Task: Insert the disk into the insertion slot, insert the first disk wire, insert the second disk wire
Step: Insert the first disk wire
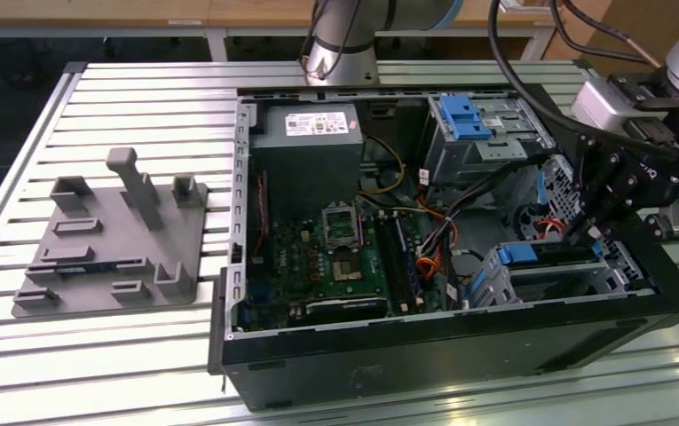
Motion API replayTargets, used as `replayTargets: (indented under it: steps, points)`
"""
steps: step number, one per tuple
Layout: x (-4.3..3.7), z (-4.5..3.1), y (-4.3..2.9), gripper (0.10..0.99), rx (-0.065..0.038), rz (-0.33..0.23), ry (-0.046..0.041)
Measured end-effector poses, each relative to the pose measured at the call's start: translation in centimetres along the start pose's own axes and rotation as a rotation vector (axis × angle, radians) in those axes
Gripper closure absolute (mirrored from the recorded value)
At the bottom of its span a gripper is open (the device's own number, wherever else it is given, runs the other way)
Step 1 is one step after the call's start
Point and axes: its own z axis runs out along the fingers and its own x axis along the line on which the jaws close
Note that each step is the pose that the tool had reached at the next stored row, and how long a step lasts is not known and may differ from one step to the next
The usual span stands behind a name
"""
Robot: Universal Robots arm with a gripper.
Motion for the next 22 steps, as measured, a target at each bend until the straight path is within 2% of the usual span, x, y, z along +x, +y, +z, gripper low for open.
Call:
replayTargets:
  steps: [22]
  points:
    - [0.00,0.90,-0.02,0.922,0.000,-0.001,0.0006]
